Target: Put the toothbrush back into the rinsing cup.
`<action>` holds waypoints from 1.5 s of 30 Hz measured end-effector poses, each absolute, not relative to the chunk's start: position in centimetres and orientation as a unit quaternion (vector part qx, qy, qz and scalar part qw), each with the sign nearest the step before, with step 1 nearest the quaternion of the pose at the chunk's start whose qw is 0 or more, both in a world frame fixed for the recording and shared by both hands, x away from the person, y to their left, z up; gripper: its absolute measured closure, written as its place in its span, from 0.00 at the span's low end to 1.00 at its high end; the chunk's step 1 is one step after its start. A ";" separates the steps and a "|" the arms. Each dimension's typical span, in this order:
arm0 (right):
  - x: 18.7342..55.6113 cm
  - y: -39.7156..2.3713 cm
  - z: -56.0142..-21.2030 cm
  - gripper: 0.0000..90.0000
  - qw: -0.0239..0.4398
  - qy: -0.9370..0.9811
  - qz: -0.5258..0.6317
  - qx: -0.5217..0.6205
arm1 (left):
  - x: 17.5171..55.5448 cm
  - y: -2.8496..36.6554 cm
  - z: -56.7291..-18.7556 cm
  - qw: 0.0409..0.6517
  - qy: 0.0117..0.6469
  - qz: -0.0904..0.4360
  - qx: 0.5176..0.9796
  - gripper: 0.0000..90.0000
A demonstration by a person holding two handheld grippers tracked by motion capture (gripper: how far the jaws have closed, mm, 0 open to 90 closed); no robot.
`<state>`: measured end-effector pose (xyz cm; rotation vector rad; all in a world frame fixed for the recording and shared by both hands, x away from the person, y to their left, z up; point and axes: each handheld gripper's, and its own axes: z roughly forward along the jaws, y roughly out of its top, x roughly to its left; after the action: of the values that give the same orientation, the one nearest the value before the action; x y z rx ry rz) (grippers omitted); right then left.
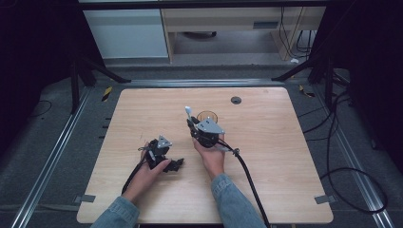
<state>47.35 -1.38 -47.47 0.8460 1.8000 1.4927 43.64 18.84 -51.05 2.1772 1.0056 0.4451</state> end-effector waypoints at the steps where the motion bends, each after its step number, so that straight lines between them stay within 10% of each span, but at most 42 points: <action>1: 47.3 -1.3 -47.5 0.84 0.321 0.685 0.569 0.322 | 43.6 18.8 -51.0 0.344 0.387 0.171 0.838 0.00; 27: 47.0 -1.6 -46.1 0.71 0.329 0.691 0.557 0.321 | 43.6 18.8 -51.0 0.344 0.387 0.171 0.838 0.00; 45: 45.7 -5.2 -42.6 0.30 0.313 0.744 0.473 0.354 | 43.6 18.8 -51.1 0.344 0.387 0.171 0.838 0.00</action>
<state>45.71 -5.17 -42.64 0.9335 1.9606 1.2469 43.63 18.83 -51.06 2.1771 1.0041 0.4448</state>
